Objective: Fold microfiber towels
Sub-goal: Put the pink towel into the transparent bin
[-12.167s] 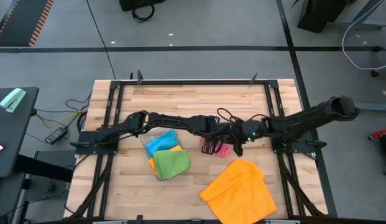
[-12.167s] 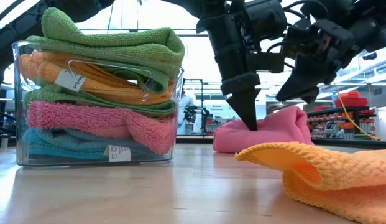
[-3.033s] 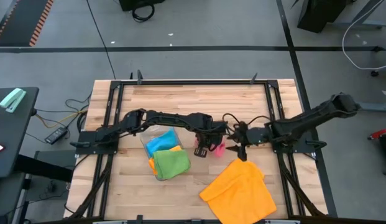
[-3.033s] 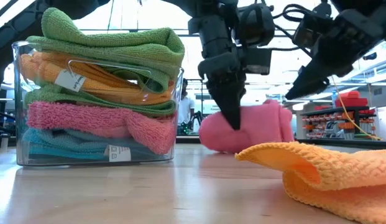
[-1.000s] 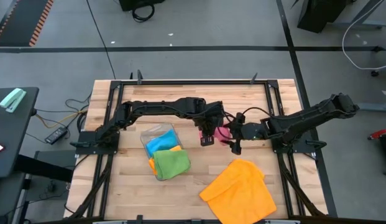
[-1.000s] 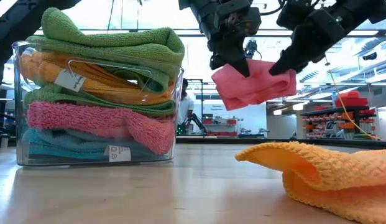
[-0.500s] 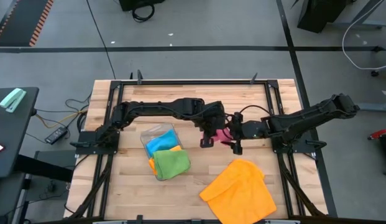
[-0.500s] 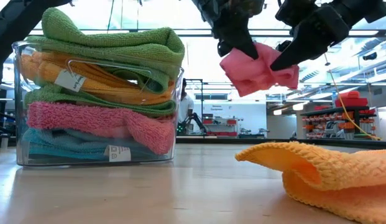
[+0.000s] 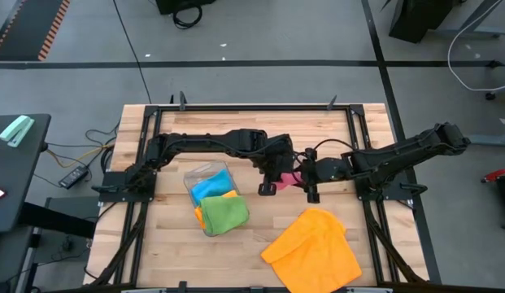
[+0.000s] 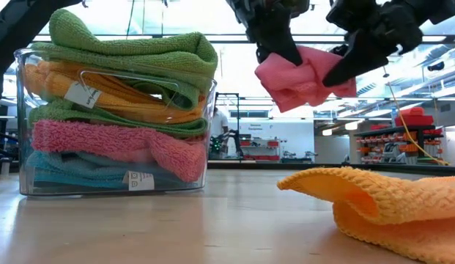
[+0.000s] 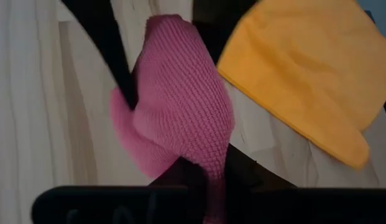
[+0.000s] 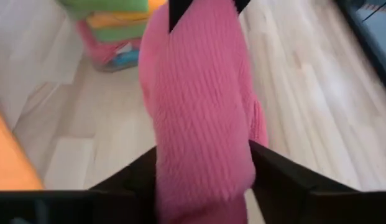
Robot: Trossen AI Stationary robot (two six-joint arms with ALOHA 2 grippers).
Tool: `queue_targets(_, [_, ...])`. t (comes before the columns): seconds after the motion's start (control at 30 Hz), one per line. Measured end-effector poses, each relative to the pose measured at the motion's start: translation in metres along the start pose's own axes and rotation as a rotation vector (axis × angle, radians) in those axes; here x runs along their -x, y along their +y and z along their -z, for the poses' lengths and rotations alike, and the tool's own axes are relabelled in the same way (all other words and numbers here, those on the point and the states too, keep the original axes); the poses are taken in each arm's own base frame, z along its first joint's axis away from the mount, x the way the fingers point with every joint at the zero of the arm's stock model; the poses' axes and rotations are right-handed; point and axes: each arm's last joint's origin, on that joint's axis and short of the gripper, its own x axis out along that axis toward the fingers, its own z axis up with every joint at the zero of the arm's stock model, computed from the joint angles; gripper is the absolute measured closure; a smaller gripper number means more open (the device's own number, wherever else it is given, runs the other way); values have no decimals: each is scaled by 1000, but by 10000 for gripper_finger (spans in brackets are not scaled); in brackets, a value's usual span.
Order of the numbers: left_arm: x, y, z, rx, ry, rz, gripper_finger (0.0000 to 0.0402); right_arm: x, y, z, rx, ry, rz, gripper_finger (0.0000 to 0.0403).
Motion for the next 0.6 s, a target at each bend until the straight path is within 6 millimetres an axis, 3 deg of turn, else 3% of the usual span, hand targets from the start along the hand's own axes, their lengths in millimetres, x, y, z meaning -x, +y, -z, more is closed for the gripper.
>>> queue_targets(0.2, [-8,-4,3,-17,32,13,347,2,0,2,6,27,-28,276])
queue_targets(0.4, [-16,-6,4,-21,42,19,353,8,-1,-7,41,45,-33,378])
queue_targets(0.6, [-17,3,7,51,57,-25,335,12,-2,-7,47,108,-43,388])
